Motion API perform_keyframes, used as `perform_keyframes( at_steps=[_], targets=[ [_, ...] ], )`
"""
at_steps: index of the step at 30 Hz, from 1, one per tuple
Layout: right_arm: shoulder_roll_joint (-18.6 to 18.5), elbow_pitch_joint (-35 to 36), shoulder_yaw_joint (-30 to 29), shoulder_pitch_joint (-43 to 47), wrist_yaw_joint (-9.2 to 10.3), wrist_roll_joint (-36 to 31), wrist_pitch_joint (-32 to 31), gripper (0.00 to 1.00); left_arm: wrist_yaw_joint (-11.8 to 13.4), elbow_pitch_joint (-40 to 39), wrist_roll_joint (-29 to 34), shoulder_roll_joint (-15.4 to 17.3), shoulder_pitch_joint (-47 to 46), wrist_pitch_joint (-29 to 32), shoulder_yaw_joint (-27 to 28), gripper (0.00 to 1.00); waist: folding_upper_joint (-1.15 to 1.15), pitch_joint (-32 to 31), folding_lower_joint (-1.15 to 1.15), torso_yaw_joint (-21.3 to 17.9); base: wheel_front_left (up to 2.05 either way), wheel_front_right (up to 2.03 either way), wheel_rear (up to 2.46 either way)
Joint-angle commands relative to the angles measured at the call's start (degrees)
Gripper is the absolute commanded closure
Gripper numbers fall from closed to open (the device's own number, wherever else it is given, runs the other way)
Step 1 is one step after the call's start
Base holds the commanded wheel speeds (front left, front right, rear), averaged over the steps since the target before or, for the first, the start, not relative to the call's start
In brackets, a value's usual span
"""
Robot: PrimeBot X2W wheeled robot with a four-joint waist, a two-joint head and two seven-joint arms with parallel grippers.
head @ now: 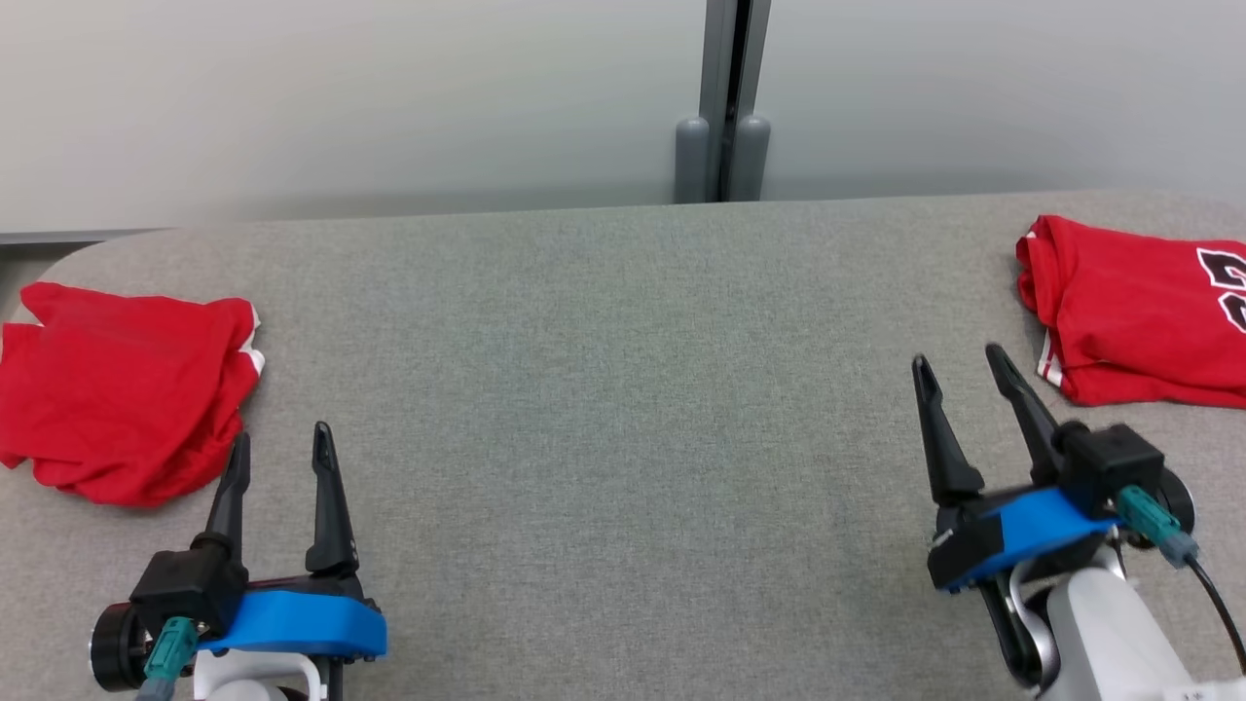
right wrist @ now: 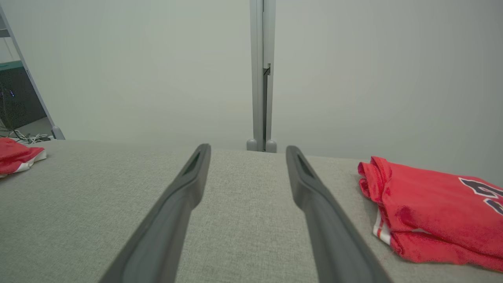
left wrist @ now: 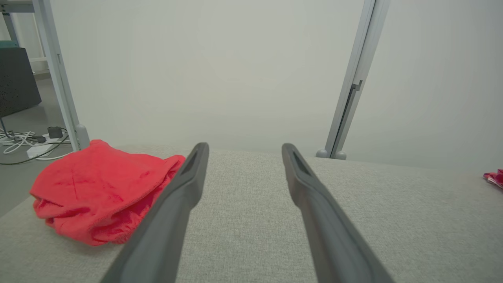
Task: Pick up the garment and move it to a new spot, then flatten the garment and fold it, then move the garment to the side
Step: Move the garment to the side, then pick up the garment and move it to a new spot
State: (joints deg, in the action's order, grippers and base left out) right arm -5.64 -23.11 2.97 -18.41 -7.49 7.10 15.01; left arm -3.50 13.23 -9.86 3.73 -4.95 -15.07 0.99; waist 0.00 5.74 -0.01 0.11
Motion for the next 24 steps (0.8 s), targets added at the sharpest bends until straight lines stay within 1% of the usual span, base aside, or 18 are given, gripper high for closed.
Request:
perform_keyframes(
  at_steps=[1, 9, 14, 18, 24],
  targets=[
    [0.5, 1.1, -0.6, 2.0, -0.01, -0.1, -0.2, 0.00, 0.0, 0.3, -0.2, 0.0, 0.3, -0.1, -0.2, 0.00, 0.00, -0.5, 0.01, 0.0, 0.00, 0.00, 0.00],
    [2.5, 11.0, -4.6, 12.0, -0.01, -2.2, -4.2, 0.00, 0.5, 1.4, -0.3, -0.1, 1.4, -0.1, -1.1, 0.00, 0.00, -2.3, 0.01, 1.0, 0.00, 0.00, 0.00],
    [2.8, 16.1, -5.7, 15.4, -0.01, -2.2, -6.8, 0.00, 0.8, 1.4, 0.0, 0.1, 1.6, -0.1, -1.5, 0.00, 0.00, -2.4, 0.01, 1.2, 0.00, 0.00, 0.00],
    [2.8, 18.1, -6.0, 16.5, -0.01, -1.1, -7.9, 0.00, 1.0, 1.5, -0.2, 0.2, 1.4, -0.1, -1.7, 0.00, 0.00, -2.2, 0.01, 1.4, 0.00, 0.00, 0.00],
    [2.8, 19.2, -6.7, 17.1, -0.01, -1.1, -8.6, 0.00, 1.0, 1.8, -0.6, 0.4, 0.9, -0.1, -1.9, 0.00, 0.00, -2.3, 0.01, 1.8, 0.00, 0.00, 0.00]
  ],
)
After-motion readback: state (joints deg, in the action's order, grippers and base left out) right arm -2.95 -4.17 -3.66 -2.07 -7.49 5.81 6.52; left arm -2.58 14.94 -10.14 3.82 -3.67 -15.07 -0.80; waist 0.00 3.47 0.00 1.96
